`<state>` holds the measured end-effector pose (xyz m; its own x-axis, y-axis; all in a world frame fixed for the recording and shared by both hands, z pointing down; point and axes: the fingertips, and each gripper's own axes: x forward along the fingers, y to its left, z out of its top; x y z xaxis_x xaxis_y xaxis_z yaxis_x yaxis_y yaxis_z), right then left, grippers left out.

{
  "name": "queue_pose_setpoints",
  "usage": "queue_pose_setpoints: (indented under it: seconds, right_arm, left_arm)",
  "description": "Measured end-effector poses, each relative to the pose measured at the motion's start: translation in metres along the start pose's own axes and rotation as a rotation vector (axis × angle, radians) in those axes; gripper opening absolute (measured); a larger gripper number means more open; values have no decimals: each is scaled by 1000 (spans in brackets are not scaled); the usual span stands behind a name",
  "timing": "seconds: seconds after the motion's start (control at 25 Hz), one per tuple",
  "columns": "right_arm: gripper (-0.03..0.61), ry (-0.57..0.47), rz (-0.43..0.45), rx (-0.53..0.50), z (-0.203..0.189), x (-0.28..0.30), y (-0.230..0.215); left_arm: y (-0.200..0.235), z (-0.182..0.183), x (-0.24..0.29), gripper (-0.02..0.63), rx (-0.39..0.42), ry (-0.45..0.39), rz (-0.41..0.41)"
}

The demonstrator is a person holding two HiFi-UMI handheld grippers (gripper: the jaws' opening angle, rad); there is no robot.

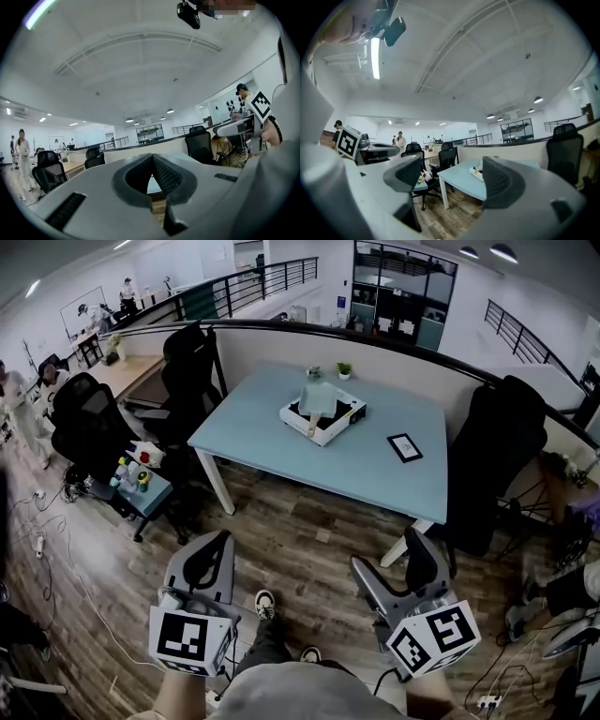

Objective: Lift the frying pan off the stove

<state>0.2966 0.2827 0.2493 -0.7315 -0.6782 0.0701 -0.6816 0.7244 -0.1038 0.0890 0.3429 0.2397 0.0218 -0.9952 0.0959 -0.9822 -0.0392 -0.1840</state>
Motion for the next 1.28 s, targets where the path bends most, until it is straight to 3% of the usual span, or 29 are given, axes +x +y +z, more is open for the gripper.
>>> queue_pose_setpoints:
  seconds: [0.52,1.0,1.28]
  right_arm:
    - [405,77,17,6,-17,121,-12]
    - [390,227,-80,92,-61,281,-41]
    - [387,297,-192,50,-87,354,-52]
  left_arm:
    - [66,-17,91,2,-21,17,-24]
    - [170,-69,213,2,-20,111,-97]
    - [221,-100,271,2,-21,149,-158]
